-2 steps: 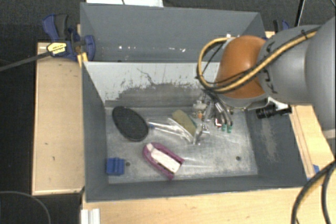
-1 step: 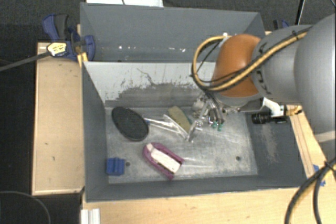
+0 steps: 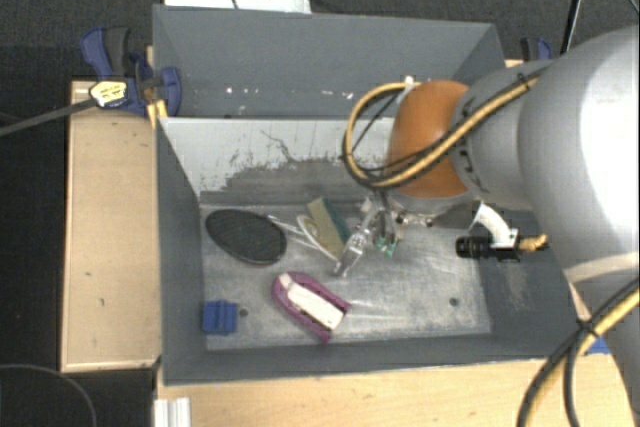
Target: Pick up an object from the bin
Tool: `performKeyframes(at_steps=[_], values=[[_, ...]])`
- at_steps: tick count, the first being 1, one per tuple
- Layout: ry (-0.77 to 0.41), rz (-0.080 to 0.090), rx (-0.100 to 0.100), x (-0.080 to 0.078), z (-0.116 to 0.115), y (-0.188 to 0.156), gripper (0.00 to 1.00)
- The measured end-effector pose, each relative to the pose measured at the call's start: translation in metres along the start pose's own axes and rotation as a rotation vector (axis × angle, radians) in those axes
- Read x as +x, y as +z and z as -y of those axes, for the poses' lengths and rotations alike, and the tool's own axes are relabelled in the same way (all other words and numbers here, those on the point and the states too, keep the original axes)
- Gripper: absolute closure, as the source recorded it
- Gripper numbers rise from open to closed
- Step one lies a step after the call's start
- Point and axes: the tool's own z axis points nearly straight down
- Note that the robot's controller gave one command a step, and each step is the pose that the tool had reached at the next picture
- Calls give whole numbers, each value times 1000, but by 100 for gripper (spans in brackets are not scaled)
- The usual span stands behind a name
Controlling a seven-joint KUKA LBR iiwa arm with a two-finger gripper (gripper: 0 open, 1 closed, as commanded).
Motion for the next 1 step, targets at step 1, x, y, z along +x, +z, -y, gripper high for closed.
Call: performKeyframes(at_steps=[1], values=[[121,6,-3,28,-36,0,0]])
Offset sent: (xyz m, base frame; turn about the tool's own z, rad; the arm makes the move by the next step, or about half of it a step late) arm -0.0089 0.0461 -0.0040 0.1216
